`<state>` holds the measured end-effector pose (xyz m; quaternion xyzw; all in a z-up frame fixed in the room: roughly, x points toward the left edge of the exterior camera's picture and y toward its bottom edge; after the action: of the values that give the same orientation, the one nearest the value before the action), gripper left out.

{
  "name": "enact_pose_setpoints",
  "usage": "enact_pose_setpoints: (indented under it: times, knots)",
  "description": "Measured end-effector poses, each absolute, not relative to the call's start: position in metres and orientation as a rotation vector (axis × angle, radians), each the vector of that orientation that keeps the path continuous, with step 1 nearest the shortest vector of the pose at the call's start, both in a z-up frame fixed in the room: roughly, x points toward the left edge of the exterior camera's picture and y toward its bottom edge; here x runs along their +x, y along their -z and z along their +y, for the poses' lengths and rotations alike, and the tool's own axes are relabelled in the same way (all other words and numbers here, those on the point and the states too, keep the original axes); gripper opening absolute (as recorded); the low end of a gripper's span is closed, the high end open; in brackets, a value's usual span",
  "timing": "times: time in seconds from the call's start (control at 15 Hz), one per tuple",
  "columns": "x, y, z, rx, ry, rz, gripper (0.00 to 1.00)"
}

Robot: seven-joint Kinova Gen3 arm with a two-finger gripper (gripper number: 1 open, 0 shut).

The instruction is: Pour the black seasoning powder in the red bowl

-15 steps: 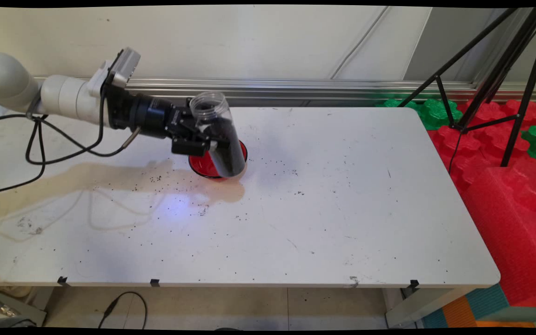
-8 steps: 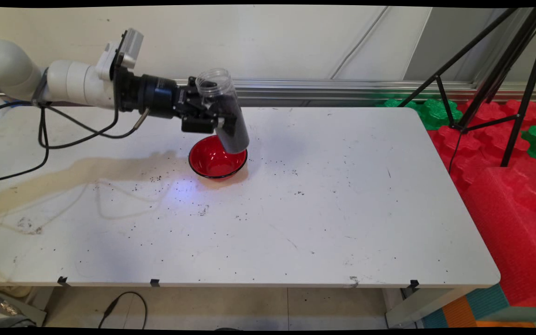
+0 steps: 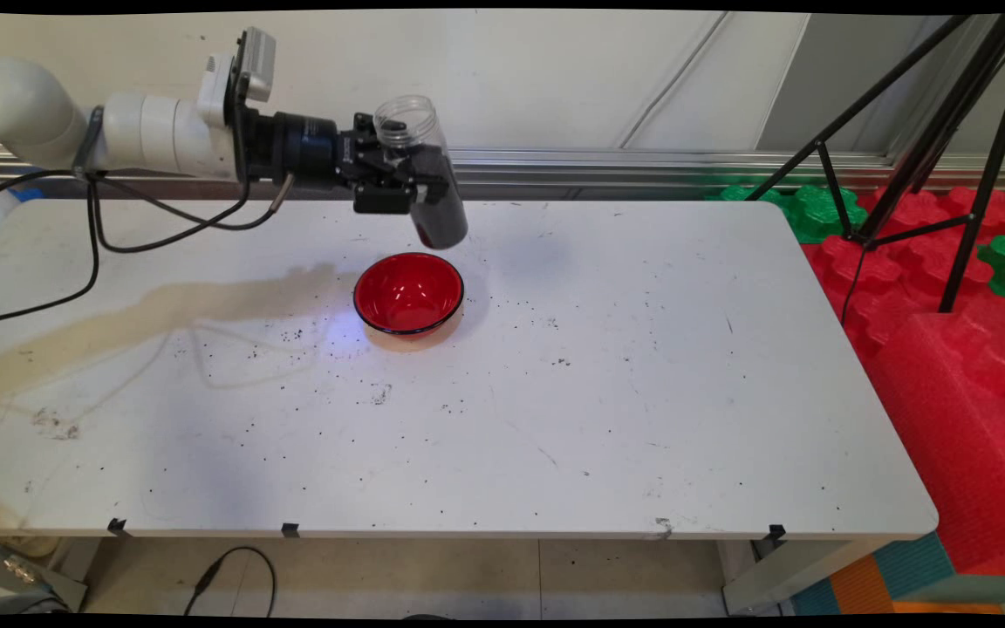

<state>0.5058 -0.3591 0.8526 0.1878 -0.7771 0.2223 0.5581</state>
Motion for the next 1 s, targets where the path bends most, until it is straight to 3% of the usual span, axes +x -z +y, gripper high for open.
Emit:
enact_pose_setpoints:
  times: [1.0]
  knots:
    - [0.542, -0.838, -0.412, 0.521, -0.721, -1.873, 0.00]
